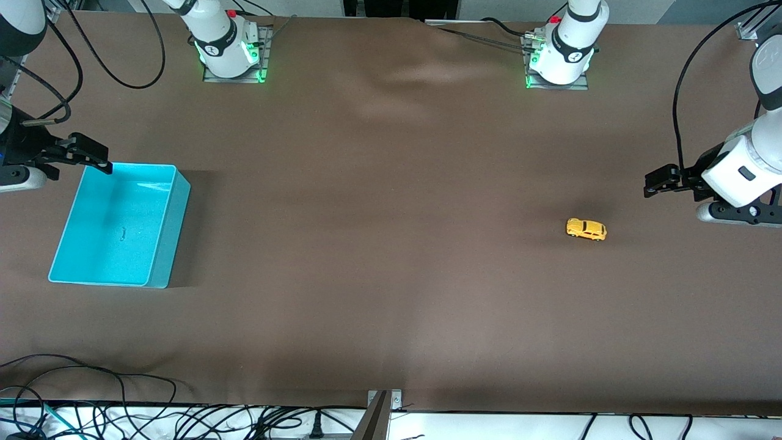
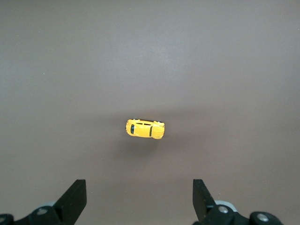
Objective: Wind up and store yellow beetle car
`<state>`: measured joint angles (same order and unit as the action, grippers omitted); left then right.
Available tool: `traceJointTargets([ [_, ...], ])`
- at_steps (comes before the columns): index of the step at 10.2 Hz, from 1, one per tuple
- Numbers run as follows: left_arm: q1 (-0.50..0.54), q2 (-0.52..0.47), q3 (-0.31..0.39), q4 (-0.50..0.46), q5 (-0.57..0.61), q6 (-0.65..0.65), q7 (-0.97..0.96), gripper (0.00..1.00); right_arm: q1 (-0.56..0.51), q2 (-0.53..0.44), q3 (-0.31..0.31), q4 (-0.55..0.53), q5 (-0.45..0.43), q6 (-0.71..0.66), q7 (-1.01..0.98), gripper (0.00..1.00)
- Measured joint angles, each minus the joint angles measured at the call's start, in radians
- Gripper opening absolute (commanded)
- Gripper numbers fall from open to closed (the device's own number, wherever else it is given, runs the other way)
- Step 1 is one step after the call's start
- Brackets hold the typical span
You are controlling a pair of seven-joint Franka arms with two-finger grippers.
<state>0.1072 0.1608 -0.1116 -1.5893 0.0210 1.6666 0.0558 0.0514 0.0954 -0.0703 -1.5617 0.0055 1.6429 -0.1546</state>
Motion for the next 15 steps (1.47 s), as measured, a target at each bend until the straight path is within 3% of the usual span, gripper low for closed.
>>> traceJointTargets([
  [15, -0.005, 0.007, -0.007, 0.002, 0.0, -0.001, -0.001, 1.0, -0.001, 0.002, -0.005, 0.0, -0.001, -0.015, -0.001, 1.0],
])
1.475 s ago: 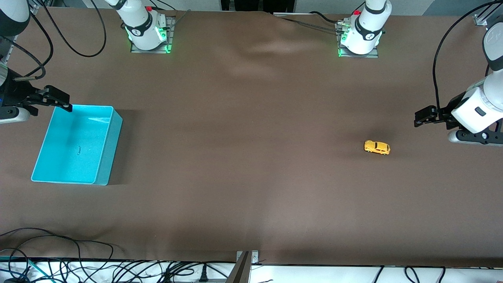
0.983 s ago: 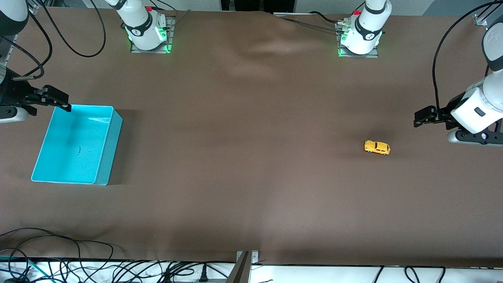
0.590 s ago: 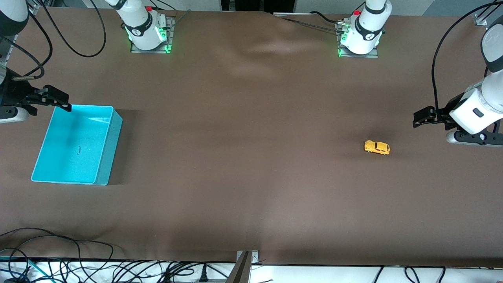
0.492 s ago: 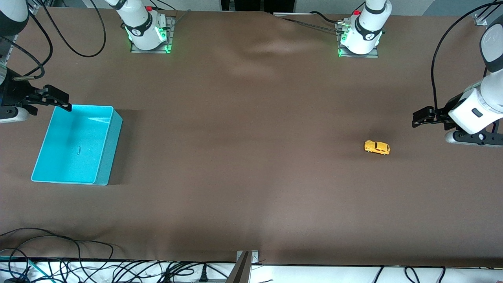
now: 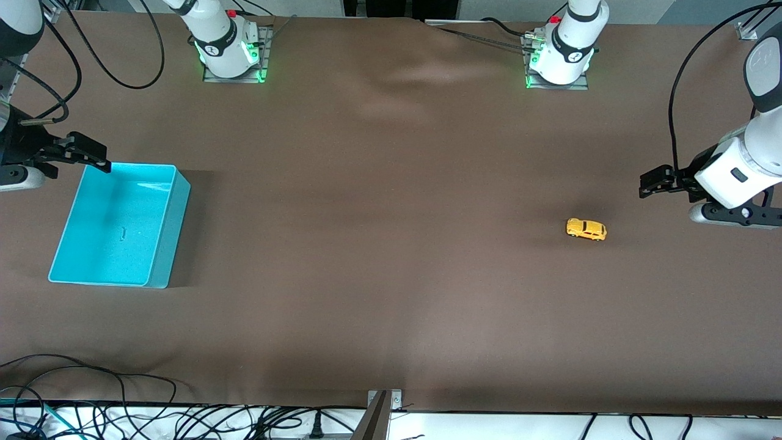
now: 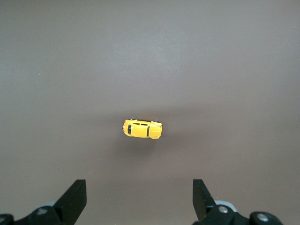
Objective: Wind up and store yellow beetle car
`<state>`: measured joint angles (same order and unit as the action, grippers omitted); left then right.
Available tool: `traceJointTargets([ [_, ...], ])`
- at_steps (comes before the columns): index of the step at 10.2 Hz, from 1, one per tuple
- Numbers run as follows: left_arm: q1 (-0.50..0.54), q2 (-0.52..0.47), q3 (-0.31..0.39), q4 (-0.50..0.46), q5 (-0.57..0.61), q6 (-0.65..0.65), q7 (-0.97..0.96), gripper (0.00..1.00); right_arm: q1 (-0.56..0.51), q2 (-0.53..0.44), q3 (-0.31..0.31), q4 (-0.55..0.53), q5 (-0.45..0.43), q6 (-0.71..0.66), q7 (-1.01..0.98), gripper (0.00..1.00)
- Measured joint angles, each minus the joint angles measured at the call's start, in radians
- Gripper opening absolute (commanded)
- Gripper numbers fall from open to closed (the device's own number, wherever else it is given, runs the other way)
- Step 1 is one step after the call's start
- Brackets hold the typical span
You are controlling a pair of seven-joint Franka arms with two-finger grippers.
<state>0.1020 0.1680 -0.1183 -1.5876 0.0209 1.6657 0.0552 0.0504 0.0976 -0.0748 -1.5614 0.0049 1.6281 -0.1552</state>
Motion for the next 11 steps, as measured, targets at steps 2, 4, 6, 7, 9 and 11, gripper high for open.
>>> traceJointTargets([
  [2, 0.0, 0.003, 0.0, -0.001, 0.0, -0.005, 0.001, 1.0, -0.003, 0.0, -0.002, 0.0, 0.0, 0.0, 0.0, 1.0],
  [4, 0.0, 0.013, 0.0, -0.001, 0.0, -0.017, 0.001, 1.0, -0.004, 0.0, -0.003, 0.0, 0.0, 0.0, 0.0, 1.0],
  [6, 0.001, 0.019, 0.0, -0.001, 0.0, -0.017, 0.001, 1.0, -0.004, 0.001, -0.003, 0.0, 0.0, -0.001, 0.0, 1.0],
  [7, 0.001, 0.019, 0.0, -0.001, 0.0, -0.017, 0.001, 1.0, -0.004, 0.002, -0.003, -0.001, 0.0, -0.001, 0.0, 1.0],
  [9, 0.001, 0.02, 0.0, -0.001, 0.0, -0.018, 0.001, 1.0, -0.004, 0.002, -0.003, -0.001, 0.0, -0.002, 0.0, 1.0],
  [11, 0.005, 0.024, 0.001, -0.001, 0.0, -0.018, 0.001, 1.0, -0.004, 0.002, -0.003, -0.001, 0.0, -0.002, -0.006, 1.0],
])
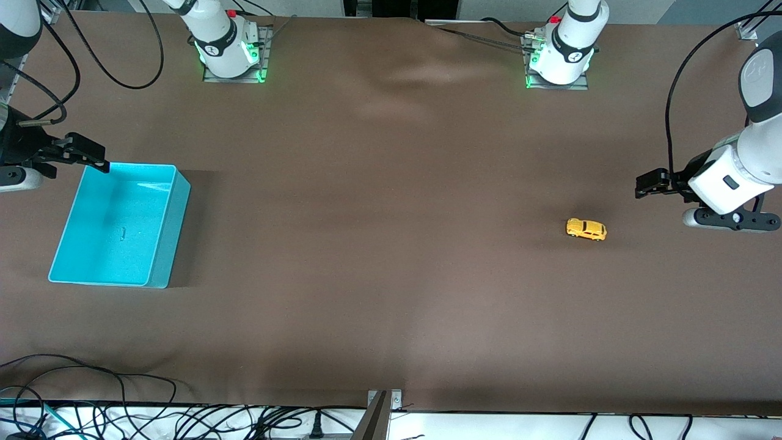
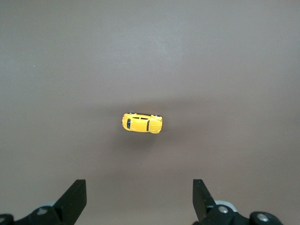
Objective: Wind up and store yellow beetle car
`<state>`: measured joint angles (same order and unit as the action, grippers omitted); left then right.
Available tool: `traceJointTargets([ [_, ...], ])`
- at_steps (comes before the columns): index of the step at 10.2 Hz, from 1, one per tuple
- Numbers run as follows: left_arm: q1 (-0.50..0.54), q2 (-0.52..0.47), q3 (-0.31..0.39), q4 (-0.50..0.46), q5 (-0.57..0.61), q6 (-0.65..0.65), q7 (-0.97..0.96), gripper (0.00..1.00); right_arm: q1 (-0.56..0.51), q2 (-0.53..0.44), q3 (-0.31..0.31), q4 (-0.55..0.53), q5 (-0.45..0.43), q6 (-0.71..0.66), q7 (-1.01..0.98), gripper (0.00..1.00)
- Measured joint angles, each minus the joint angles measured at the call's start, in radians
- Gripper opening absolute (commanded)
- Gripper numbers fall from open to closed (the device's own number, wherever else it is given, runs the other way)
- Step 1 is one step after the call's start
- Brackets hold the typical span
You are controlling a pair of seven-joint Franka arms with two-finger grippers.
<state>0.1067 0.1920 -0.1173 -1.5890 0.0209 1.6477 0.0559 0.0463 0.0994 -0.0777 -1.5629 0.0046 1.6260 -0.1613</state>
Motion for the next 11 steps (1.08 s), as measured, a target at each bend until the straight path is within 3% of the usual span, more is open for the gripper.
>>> traceJointTargets([
  [11, 0.013, 0.017, 0.001, 0.0, 0.0, -0.001, 0.0, 1.0, 0.0, 0.0, 0.0, -0.007, 0.0, 0.0, -0.008, 1.0],
])
